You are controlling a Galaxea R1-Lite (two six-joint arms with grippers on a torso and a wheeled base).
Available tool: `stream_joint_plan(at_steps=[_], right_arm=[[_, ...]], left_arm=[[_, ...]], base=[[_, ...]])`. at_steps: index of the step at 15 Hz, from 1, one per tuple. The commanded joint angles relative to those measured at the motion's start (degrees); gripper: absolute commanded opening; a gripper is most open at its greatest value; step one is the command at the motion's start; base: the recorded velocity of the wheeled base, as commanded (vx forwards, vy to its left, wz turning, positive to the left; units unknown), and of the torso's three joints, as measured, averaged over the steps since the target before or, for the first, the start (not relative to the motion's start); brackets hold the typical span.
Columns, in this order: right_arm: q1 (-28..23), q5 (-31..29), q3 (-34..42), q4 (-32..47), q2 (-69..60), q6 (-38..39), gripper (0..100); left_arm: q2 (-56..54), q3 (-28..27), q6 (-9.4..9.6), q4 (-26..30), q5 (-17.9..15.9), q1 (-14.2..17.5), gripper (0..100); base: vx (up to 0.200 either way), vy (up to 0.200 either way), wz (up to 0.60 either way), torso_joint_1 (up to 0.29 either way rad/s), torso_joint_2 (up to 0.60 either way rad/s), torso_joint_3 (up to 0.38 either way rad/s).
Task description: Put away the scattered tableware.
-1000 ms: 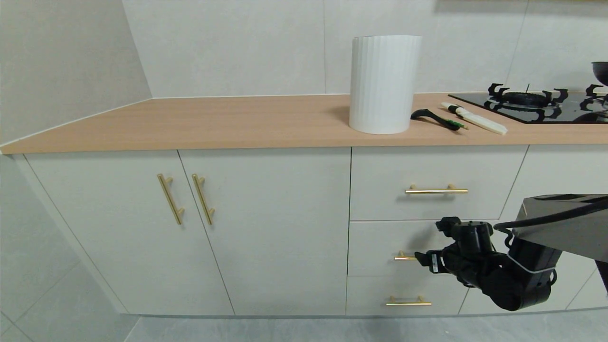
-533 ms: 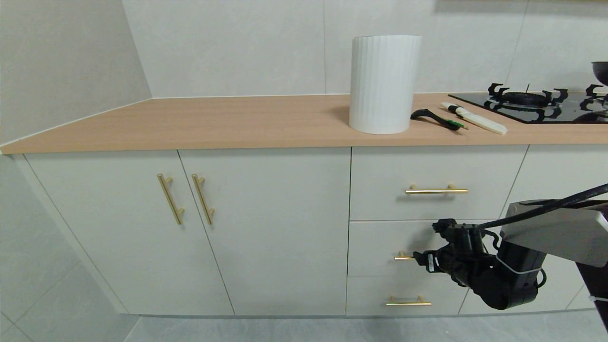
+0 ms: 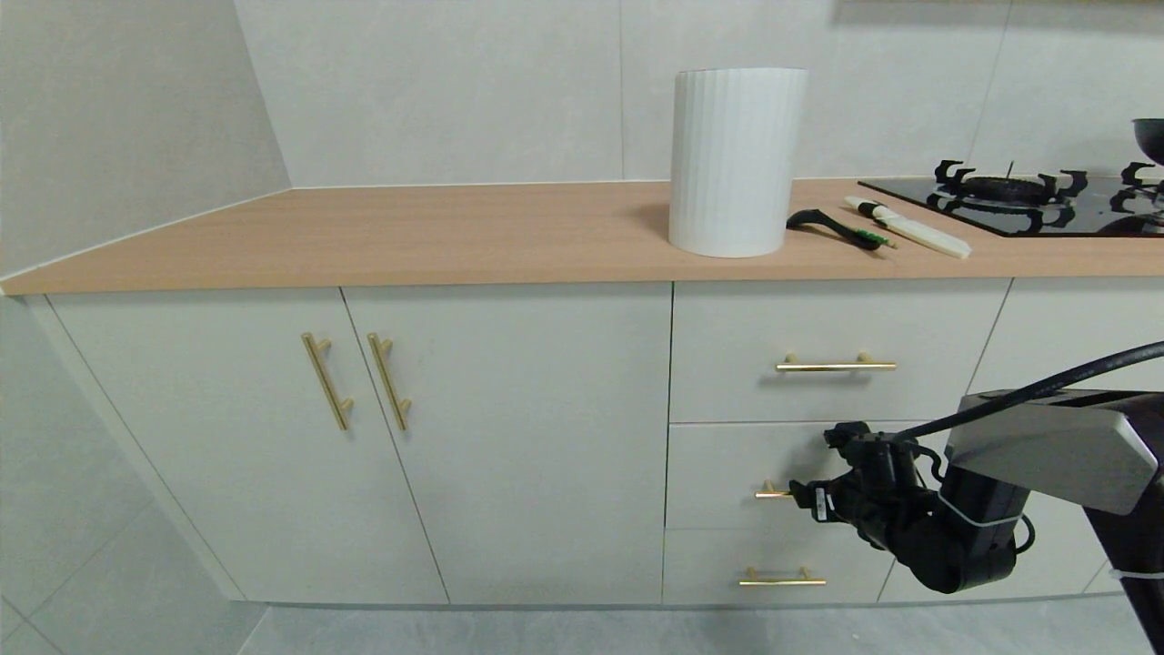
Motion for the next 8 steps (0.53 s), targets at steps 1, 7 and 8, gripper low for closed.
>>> stream_joint_plan(at_steps=[1, 7, 8], right_arm=[[0.0, 0.0, 0.2, 0.5, 0.1, -0.1, 100], [0.0, -0.1, 0.9, 0.6, 0.1, -0.3, 100], [0.0, -0.1, 0.9, 1.0, 0.0, -0.3, 100]], left_arm=[[0.0, 0.0, -0.01, 0.0, 0.0, 0.0, 100], [0.0, 0.0, -0.01, 0.0, 0.0, 0.0, 100], [0.0, 0.0, -0.01, 0.0, 0.0, 0.0, 100]], base=[[0.0, 0.0, 0.0, 0.0, 0.0, 0.0], [0.0, 0.0, 0.0, 0.0, 0.0, 0.0], [0.0, 0.0, 0.0, 0.0, 0.0, 0.0]])
